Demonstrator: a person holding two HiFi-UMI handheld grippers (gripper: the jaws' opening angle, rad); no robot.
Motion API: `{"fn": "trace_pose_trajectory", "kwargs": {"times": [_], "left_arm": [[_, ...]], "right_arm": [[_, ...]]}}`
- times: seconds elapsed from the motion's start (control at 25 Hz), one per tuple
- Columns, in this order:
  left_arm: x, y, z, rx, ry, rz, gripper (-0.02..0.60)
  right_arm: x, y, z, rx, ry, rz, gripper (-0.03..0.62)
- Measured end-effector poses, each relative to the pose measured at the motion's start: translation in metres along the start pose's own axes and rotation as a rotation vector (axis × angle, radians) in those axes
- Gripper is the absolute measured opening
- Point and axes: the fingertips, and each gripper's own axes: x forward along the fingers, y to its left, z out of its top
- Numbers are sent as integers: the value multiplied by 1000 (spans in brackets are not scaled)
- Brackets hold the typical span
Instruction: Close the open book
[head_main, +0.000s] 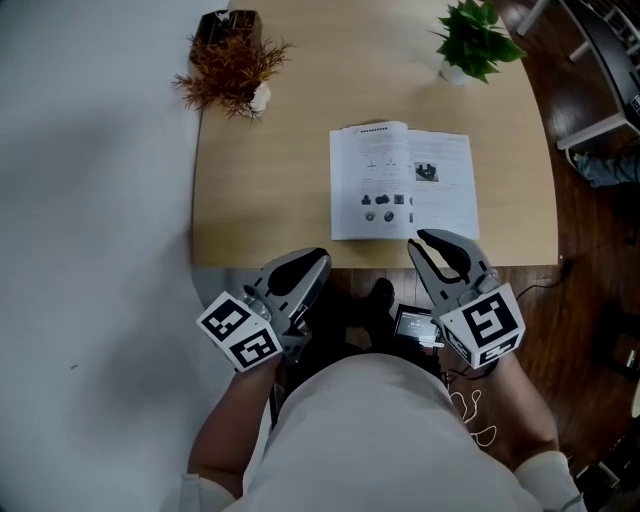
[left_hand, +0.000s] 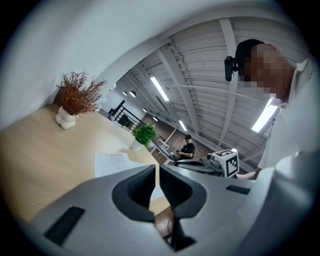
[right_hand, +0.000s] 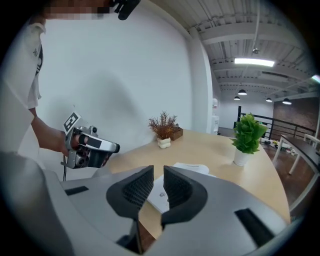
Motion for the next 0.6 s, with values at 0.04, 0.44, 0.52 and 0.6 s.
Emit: {"fn": "trace_pose_trajectory", "kwargs": {"times": [0.04, 0.44, 0.52, 0.6], "left_arm": [[2, 5, -5, -5, 9, 4, 0], [17, 47, -53, -42, 99, 26, 0], [20, 53, -61, -50, 115, 27, 0], [22, 58, -67, -58, 125, 27, 0]], "right_arm": [[7, 2, 0, -12, 5, 9, 46], [76, 32, -35, -220, 120, 130, 46], [88, 38, -45, -298, 153, 148, 46], [98, 42, -55, -378, 186, 159, 46]]}}
